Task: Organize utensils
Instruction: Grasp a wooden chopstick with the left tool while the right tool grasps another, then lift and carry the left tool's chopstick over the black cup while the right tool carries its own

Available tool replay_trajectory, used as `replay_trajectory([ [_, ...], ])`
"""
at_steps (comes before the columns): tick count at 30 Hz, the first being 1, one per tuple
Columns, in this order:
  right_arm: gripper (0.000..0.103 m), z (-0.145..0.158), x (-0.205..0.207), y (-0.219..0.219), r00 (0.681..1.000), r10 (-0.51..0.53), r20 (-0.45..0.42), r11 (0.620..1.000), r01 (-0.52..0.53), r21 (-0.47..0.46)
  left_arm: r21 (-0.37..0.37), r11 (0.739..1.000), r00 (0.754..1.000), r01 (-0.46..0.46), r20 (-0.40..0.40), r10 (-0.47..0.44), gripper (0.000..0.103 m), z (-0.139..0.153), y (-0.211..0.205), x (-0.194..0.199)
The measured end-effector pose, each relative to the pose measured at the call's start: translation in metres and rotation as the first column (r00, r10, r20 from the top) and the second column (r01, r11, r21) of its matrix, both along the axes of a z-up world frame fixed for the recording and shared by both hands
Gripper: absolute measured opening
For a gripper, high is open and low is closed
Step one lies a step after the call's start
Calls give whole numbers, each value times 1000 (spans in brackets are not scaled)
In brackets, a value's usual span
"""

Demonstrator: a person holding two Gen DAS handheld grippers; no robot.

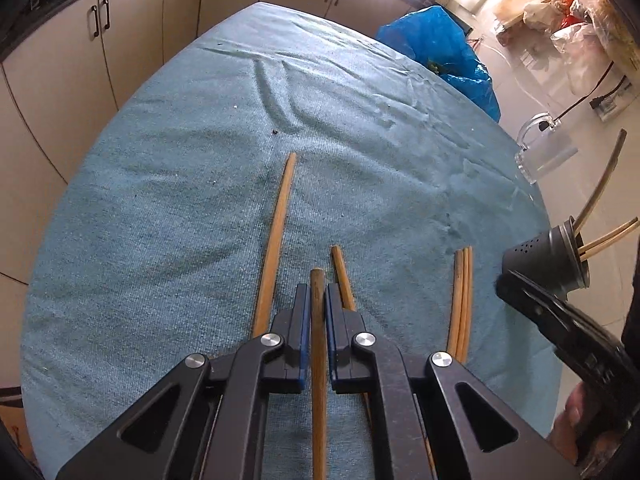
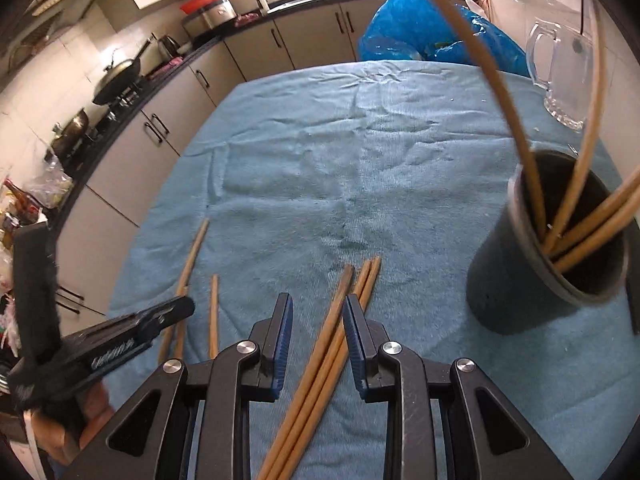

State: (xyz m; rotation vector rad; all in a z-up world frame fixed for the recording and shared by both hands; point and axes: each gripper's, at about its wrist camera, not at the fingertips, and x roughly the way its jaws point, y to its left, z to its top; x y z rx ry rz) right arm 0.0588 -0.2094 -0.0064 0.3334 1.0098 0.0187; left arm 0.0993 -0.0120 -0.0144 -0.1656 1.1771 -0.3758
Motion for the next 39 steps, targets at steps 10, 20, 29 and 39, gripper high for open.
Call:
replay_trajectory([
  [10, 17, -27, 39, -1, 995, -18, -99, 999, 13, -48, -4, 1000, 1000, -2, -17, 2, 7, -9, 1, 3],
  [20, 13, -36, 57, 11, 987, 7, -161, 986, -34, -163, 9, 1000, 1000, 0, -12, 1, 7, -12, -6, 9],
  [29, 10, 2, 24, 7, 999, 31, 21, 999, -30, -29, -54, 998, 995, -8, 103, 13, 7, 30, 3, -6],
  [39, 8, 100, -92, 15, 894, 54, 445, 998, -57, -7, -78, 997, 935, -6, 354, 34, 7, 117, 9, -66],
])
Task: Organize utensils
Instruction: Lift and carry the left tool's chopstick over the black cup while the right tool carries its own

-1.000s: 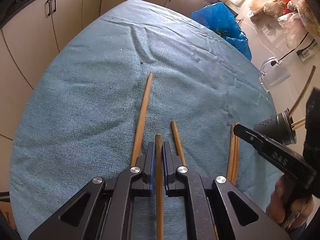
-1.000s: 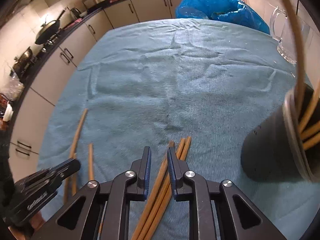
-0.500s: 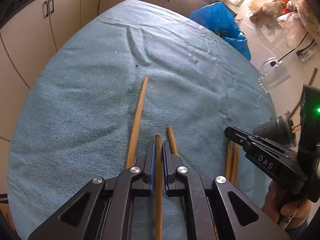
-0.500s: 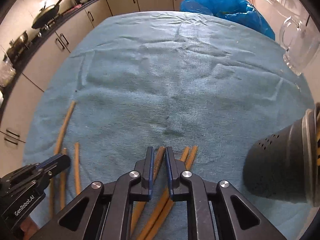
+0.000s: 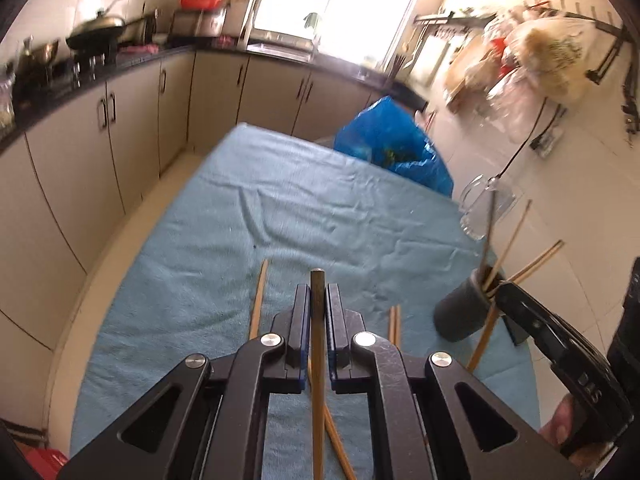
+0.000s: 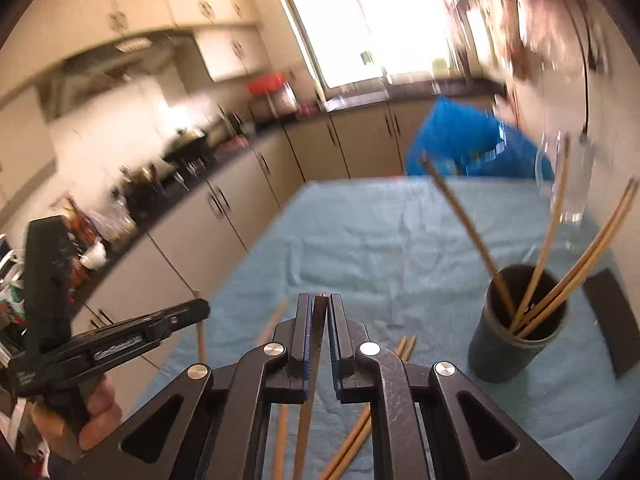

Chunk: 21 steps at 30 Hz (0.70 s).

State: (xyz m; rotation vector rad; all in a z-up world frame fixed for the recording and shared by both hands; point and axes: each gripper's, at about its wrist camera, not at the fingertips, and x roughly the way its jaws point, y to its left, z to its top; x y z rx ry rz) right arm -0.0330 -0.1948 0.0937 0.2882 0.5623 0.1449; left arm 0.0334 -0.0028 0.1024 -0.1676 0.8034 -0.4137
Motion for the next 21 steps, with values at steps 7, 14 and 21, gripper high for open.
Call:
replay_trajectory([
  [7, 8, 21, -56, 14, 986, 3, 167, 998, 6, -55, -2, 1000, 997, 6, 77, -6, 7, 26, 0, -35],
  [14, 8, 26, -70, 3, 979, -21, 203, 999, 28, -30, 2, 1000, 994, 14, 110, -14, 7, 39, -3, -51],
  [21, 8, 32, -84, -8, 971, -52, 232, 998, 58, -18, 1, 1000, 993, 14, 115, -14, 7, 44, -5, -56],
])
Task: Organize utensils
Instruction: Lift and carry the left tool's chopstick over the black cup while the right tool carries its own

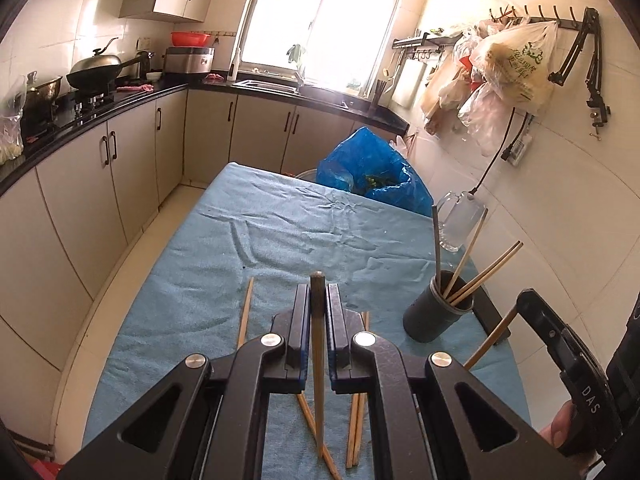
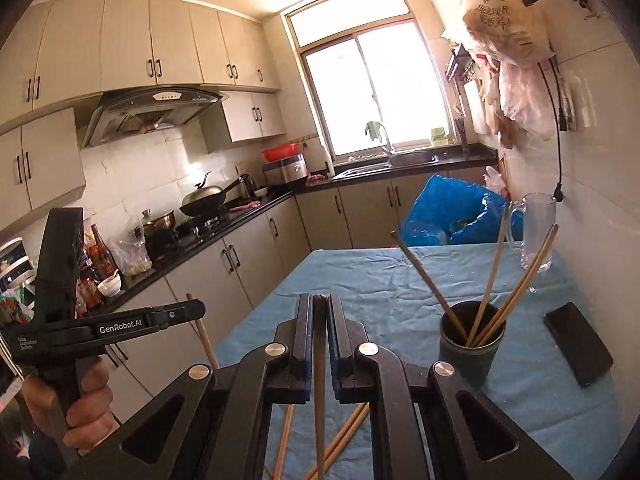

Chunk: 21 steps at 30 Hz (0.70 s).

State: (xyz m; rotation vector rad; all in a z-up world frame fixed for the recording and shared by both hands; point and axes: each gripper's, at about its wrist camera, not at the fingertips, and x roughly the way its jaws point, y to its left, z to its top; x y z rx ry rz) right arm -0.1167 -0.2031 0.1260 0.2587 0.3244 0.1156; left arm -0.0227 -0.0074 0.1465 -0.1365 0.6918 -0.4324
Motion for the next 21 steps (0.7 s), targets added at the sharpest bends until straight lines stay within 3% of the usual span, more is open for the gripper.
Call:
replay_trajectory([
  [21, 8, 9, -14, -21, 999, -36, 26, 999, 35, 27, -21, 999, 999, 26, 26, -25, 7, 17, -6, -8],
])
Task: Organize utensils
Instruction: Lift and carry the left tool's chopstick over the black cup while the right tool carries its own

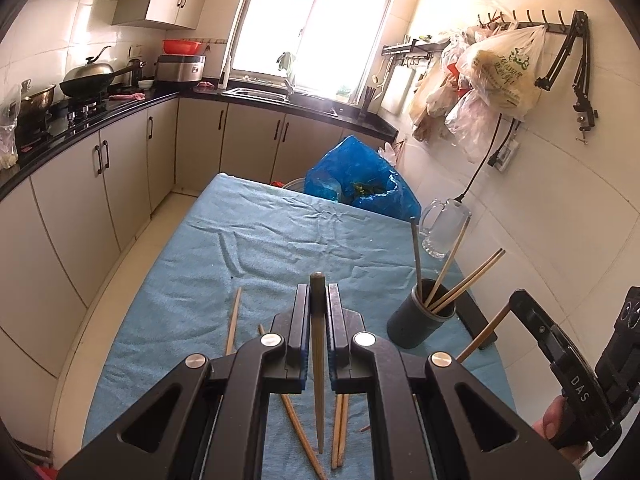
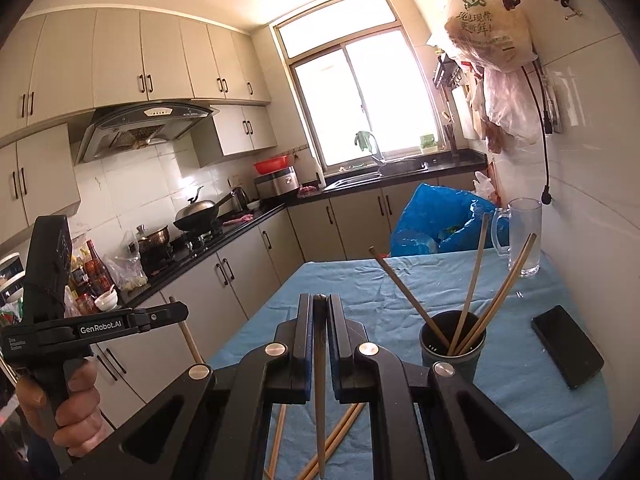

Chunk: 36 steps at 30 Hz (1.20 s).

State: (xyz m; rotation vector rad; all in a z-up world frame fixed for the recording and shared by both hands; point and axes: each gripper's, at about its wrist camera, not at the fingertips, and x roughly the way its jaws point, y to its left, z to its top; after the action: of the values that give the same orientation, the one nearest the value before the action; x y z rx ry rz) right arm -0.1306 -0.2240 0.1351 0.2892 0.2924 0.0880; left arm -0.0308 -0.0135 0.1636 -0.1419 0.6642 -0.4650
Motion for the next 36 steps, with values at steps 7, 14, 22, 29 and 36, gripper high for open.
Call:
replay_trajectory([
  [7, 8, 8, -9, -13, 999, -30, 26, 999, 30, 13, -1, 1000, 1000, 22, 3, -22, 7, 7, -12, 0],
  [14, 8, 18, -23, -38, 993, -97, 64, 995, 95, 43, -1, 998, 998, 63, 17, -63, 7, 19, -31, -1],
  [22, 8, 34, -38, -72, 980, -169, 109, 984, 162, 73, -3, 993, 992, 118, 45, -117, 7, 40, -64, 3],
  [29, 8, 55, -41, -94, 965, -216, 150, 975, 204, 91, -8, 987, 984, 160, 85, -158, 7, 69, -101, 12],
  [36, 8, 84, -35, -110, 947, -251, 202, 967, 238, 86, -21, 981, 973, 191, 134, -187, 7, 101, -140, 28],
])
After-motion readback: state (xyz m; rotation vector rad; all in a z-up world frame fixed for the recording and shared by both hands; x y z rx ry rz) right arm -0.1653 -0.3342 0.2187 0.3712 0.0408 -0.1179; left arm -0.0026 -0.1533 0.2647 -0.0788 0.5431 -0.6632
